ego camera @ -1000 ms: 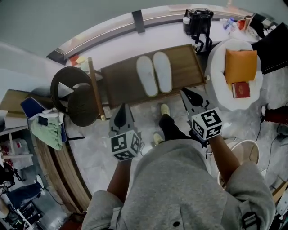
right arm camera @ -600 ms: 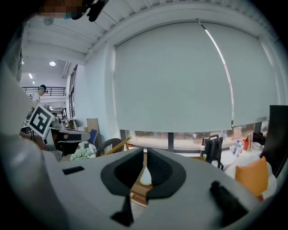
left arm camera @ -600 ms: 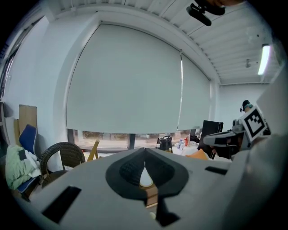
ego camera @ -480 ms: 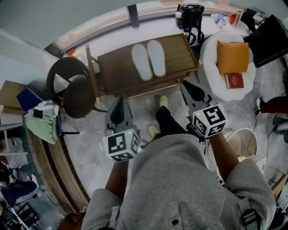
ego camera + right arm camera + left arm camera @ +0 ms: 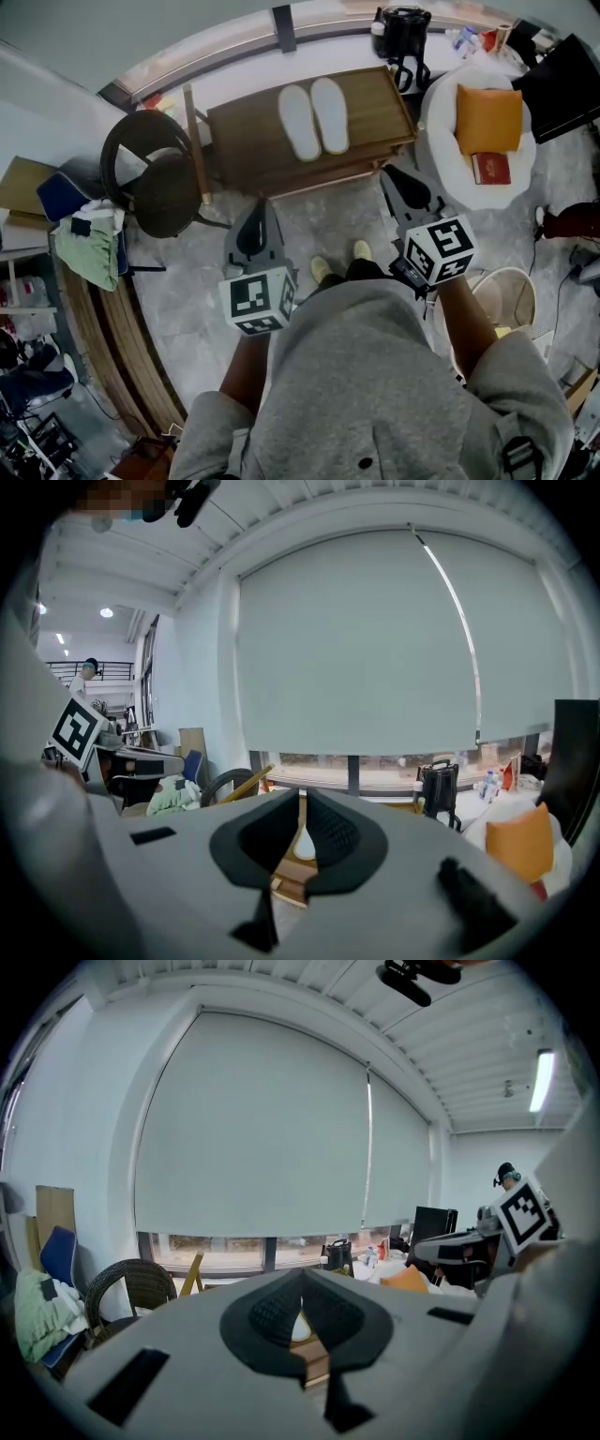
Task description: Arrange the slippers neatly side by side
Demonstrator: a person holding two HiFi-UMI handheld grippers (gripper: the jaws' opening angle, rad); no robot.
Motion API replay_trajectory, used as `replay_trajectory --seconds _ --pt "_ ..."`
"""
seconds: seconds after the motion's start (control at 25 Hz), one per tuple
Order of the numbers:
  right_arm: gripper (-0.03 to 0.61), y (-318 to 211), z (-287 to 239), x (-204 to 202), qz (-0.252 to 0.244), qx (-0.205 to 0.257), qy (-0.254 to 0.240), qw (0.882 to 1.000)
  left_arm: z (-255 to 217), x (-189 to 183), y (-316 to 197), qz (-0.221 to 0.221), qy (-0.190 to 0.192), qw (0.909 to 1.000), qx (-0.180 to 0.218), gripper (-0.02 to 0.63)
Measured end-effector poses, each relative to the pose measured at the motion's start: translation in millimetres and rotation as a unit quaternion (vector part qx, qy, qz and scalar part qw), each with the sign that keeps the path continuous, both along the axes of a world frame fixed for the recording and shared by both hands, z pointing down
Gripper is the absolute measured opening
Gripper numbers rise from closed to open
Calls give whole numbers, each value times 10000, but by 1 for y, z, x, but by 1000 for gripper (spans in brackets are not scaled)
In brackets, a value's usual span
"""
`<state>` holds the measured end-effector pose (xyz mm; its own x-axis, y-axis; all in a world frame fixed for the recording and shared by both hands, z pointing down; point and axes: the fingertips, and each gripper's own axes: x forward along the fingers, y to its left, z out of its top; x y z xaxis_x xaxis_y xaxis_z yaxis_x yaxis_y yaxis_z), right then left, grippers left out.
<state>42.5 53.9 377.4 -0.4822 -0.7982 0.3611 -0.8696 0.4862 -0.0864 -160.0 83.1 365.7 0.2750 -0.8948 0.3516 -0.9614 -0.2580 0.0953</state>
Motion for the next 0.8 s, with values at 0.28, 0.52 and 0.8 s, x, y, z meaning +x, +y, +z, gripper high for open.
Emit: replay_trajectory --seconds 0.28,0.52,0.8 --pt "38 3 3 4 20 -27 25 10000 10 8 3 78 53 9998 -161 15" --pt "38 3 5 7 92 -28 47 9999 11 12 -1 194 61 9997 -152 15" --pt "38 10 5 7 88 -25 59 9999 14 15 5 232 60 9995 -209 15"
